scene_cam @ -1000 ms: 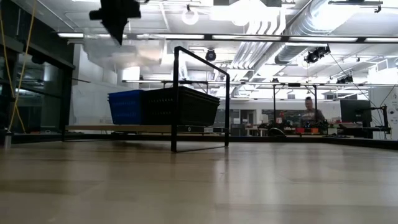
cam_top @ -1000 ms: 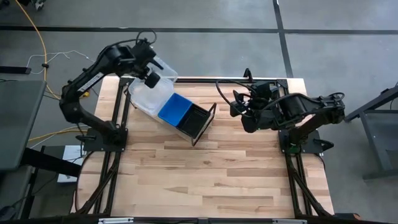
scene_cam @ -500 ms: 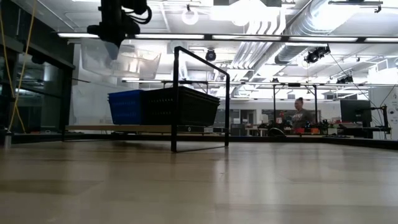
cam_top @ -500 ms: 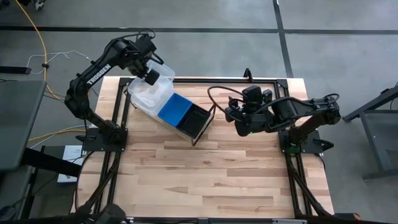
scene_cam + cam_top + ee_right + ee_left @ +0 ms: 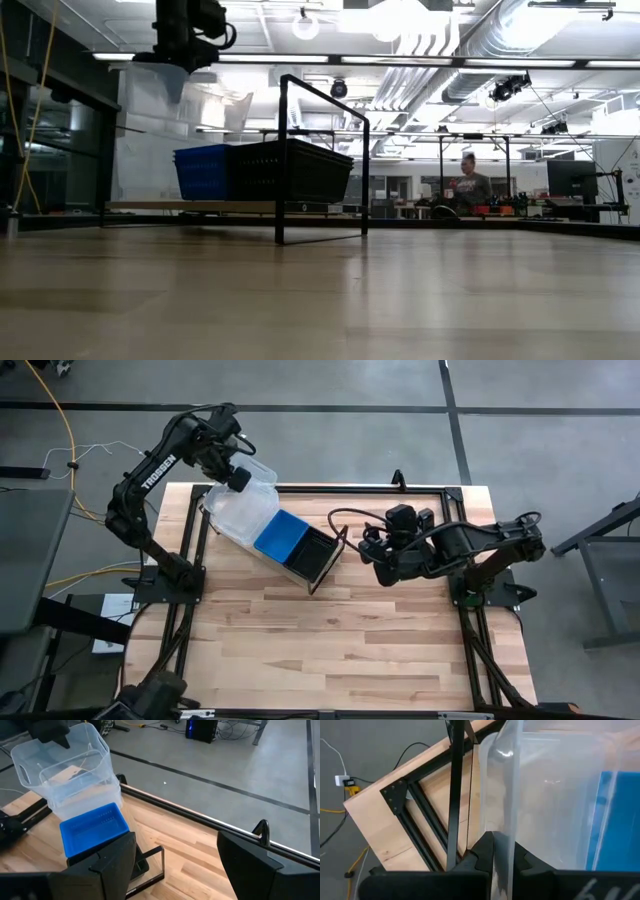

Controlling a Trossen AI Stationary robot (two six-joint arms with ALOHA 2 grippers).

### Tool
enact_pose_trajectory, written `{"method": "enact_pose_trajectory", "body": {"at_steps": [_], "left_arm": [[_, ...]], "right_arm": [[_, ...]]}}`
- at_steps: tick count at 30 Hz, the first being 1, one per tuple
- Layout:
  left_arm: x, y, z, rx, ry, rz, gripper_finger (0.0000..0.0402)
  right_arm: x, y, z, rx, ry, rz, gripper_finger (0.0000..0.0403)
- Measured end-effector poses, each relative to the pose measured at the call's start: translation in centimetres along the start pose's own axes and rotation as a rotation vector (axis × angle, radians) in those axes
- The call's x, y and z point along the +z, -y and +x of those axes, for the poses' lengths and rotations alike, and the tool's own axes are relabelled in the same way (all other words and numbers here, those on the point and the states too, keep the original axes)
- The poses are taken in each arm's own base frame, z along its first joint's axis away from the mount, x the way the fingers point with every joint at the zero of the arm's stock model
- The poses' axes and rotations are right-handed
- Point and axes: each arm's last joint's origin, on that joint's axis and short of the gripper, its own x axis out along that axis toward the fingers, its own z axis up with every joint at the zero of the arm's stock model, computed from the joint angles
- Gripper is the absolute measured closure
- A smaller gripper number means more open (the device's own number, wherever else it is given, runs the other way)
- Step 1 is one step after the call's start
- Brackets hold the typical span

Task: Stack baskets on shelf by color
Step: Stack the transparent bin on top of the other transparent bins on the shelf

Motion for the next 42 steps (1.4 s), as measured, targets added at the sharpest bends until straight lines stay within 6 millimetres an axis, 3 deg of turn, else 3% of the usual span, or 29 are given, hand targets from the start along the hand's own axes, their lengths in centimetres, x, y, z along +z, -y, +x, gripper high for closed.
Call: {"method": "enact_pose_trajectory", "body": {"at_steps": [9,21,34,42], "left_arm": [[0.0,-0.6,0.2,-0.109,-0.021,0.053,0.0401],[-0.7,-0.4,4.6,-0.121,-0.041,0.046,0.0402],[0.4,-0.4,5.0,-0.065,0.068,0.047,0.0402],[0.1,-0.6,5.0,-0.025,0.039,0.100,0.0402]], "right_arm": [[-0.1,-0.1,0.1,-0.005,-0.002,0.012,0.0136],[-0.1,-0.1,0.0,-0.006,-0.002,0.029,0.0136],[-0.1,0.0,0.0,-0.008,0.003,0.054,0.0136],[-0.1,-0.1,0.0,-0.007,0.001,0.055,0.0136]]}}
